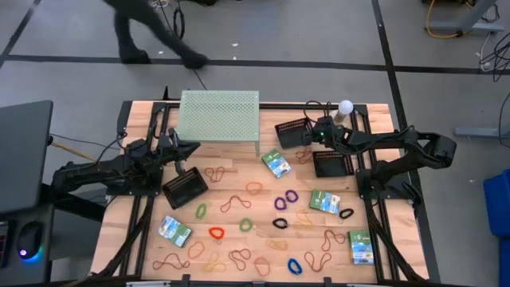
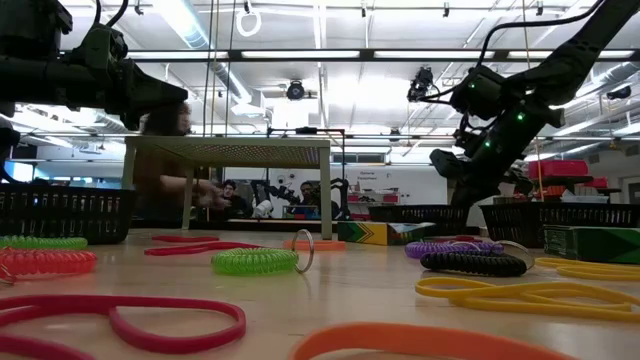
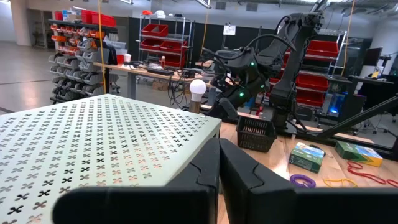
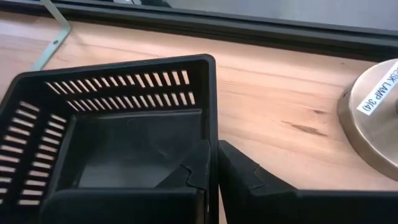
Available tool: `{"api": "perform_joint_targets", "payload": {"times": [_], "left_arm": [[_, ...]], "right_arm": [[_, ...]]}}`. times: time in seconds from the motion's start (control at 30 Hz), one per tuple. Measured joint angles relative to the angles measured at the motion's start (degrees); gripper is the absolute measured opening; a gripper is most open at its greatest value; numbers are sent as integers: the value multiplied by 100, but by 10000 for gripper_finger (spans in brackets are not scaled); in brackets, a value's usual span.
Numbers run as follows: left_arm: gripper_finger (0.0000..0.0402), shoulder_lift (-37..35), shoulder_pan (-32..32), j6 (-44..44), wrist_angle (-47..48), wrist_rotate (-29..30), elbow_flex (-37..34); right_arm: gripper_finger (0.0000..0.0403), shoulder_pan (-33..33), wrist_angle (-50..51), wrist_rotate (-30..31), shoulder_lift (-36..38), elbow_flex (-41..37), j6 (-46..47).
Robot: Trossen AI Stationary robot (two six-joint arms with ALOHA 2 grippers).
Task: Pick & Place Office Desk Supplies
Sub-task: Put the black bin on the shelf
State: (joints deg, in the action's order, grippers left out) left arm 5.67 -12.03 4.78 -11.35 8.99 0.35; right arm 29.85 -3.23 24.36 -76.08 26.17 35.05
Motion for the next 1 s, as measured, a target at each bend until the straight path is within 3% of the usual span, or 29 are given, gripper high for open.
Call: {"api": "perform_joint_targets", "payload": {"times": [0.47,1.0], "left_arm": [[9,0,0,-2,2,0,1],[9,0,0,-4,4,0,0]], "right_arm": [[25,-22,-120,29,108,0,-130],[25,-382,-77,261,1283,118,-427]]}}
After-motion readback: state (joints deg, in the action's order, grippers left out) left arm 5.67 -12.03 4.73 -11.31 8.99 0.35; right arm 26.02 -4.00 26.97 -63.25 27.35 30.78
